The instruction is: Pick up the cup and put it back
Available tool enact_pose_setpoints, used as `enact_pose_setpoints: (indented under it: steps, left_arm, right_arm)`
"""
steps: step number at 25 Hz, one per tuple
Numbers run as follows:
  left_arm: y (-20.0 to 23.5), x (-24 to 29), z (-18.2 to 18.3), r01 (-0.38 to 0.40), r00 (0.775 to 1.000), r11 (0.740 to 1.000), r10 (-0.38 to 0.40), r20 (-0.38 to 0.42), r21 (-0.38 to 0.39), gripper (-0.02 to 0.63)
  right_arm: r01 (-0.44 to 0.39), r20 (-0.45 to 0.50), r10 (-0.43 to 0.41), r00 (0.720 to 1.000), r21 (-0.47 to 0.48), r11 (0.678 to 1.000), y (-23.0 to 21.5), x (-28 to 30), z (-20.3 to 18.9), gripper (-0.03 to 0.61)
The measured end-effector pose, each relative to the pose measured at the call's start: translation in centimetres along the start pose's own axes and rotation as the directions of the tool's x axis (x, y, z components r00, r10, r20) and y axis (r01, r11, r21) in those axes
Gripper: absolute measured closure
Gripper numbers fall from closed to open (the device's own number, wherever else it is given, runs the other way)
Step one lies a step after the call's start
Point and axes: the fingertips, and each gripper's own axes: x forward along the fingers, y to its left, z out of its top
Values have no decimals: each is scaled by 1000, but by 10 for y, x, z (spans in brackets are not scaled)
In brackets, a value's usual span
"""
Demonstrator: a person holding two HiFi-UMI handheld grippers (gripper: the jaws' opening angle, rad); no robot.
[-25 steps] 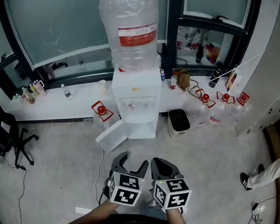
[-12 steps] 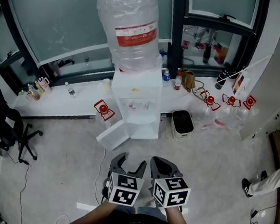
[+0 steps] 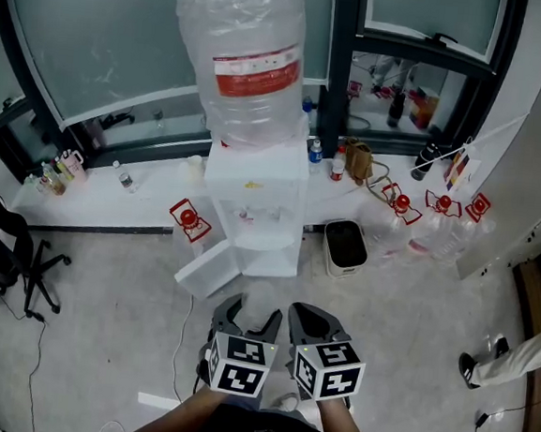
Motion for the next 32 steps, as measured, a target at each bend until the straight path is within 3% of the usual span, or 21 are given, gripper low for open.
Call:
enact_pose_setpoints:
  steps: [24,32]
  left_arm:
    - [126,134,46,66,996,998,-66,-61,5,328]
    - [141,159,53,106,991,994,-103,-84,25,328]
  right_arm:
    - [32,-70,-31,997,17,999,-30,178,81,557]
    - [65,-102,-60,993,50,997,-43,201,82,557]
